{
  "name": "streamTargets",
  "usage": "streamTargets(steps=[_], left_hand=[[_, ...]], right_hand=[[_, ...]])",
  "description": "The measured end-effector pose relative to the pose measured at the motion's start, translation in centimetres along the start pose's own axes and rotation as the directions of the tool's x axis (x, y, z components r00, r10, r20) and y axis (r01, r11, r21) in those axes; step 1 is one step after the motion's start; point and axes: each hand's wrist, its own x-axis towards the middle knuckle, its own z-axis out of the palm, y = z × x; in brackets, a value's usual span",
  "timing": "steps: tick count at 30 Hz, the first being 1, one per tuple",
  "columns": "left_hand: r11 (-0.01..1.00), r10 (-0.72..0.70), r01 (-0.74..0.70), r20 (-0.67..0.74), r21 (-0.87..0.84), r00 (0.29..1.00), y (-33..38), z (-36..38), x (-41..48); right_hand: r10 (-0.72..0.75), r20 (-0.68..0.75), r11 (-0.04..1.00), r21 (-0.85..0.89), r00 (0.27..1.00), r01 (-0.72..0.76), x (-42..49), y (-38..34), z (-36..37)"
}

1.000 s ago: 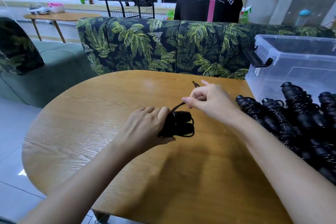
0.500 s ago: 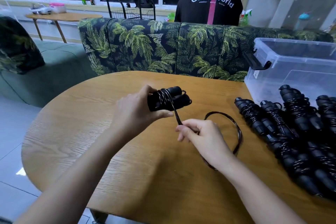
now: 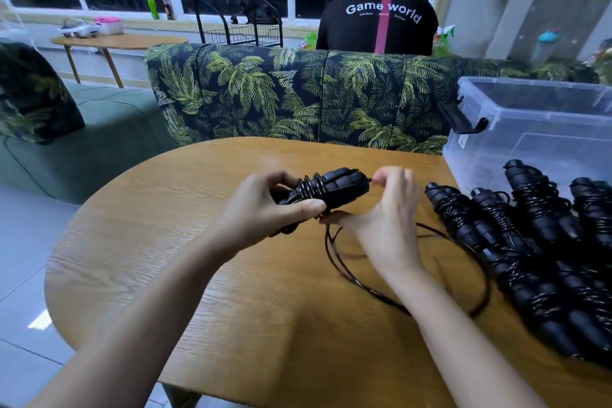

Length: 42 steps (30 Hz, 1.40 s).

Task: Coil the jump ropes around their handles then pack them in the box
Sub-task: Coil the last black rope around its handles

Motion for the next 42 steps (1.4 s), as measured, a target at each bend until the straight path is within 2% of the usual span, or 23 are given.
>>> streamTargets(steps=[1,2,4,6,8,10,13,14,16,18,21,23,25,27,29,34,36,38,42], left_hand=[[1.0,-0.011,0.011,0.018,0.014,1.0,0.3,0.0,0.2],[0.999,-0.02,0.018,0.044,0.042,0.999,0.5,-0.1,0.3],[0.997,-0.04,0.032,0.105,0.076,0.994,0.9,-0.1,0.6],[0.991,-0.046,0.027,0.146,0.13,0.988,1.4,0.0,0.7],[0.986,-0.097,0.077,0.134,0.147,0.986,2.4,-0.2,0.9],[0.985,-0.17,0.171,0.074,-0.006,0.983,2.8,-0.8,1.3],[0.9,-0.251,0.202,-0.082,-0.385,0.964,1.5,-0.9,2.4],[0.879,-0.267,0.199,-0.101,-0.433,0.958,0.9,-0.2,2.7],[0.88,-0.28,0.217,-0.092,-0.423,0.956,-0.1,2.3,2.7],[0.908,-0.24,0.208,-0.043,-0.362,0.97,-0.3,5.1,2.0],[0.942,-0.077,0.082,0.028,-0.325,0.997,0.1,8.0,0.8],[0.969,0.011,-0.014,-0.014,-0.245,1.0,-0.4,8.8,1.0],[0.991,0.045,-0.056,-0.093,-0.123,0.995,-0.8,8.7,1.7],[0.995,0.086,-0.091,-0.113,-0.043,0.99,-1.0,8.4,2.4],[0.992,0.09,-0.097,-0.089,-0.076,0.992,-1.0,8.2,2.8],[0.93,0.047,-0.05,-0.017,-0.364,0.999,-0.4,8.6,3.9],[0.913,0.041,-0.041,-0.009,-0.406,0.999,-0.6,9.1,4.3],[0.908,0.011,-0.014,-0.01,-0.419,1.0,-0.9,9.7,4.6],[0.912,-0.05,0.022,-0.057,-0.41,0.997,-1.7,10.8,5.2]], right_hand=[[-0.143,-0.012,0.988,-0.06,0.99,0.142,0.5,0.0,-0.4],[-0.309,0.034,0.937,-0.157,0.95,0.311,1.2,0.2,-0.8],[-0.565,0.223,0.744,-0.278,0.794,0.607,2.4,0.5,-1.6],[-0.654,0.329,0.649,-0.218,0.681,0.729,3.1,1.0,-2.0],[-0.657,0.355,0.662,-0.15,0.665,0.734,3.3,1.5,-2.3],[-0.575,0.356,0.763,-0.093,0.737,0.64,3.2,1.7,-2.6],[-0.306,0.316,0.948,0.015,0.898,0.318,3.2,1.5,-3.5],[-0.198,0.316,0.98,0.046,0.928,0.194,3.2,1.7,-3.6],[-0.087,0.291,0.996,0.057,0.953,0.073,3.4,2.0,-3.6],[-0.039,0.26,0.994,0.106,0.965,0.011,3.5,2.2,-3.4],[0.032,0.241,0.974,0.212,0.97,-0.085,3.5,2.1,-3.4],[0.06,0.233,0.962,0.246,0.971,-0.118,3.4,2.1,-3.5],[0.103,0.232,0.936,0.306,0.967,-0.174,3.2,2.3,-3.7],[0.152,0.237,0.885,0.399,0.959,-0.239,2.9,2.3,-4.1],[0.203,0.238,0.83,0.474,0.95,-0.296,2.7,2.4,-4.4],[0.301,0.298,0.697,0.579,0.906,-0.422,2.1,3.0,-4.9],[0.32,0.312,0.668,0.595,0.895,-0.446,1.7,3.3,-4.9],[0.328,0.306,0.678,0.583,0.894,-0.449,1.5,3.9,-5.0],[0.354,0.216,0.83,0.375,0.91,-0.412,1.3,6.1,-4.8]])
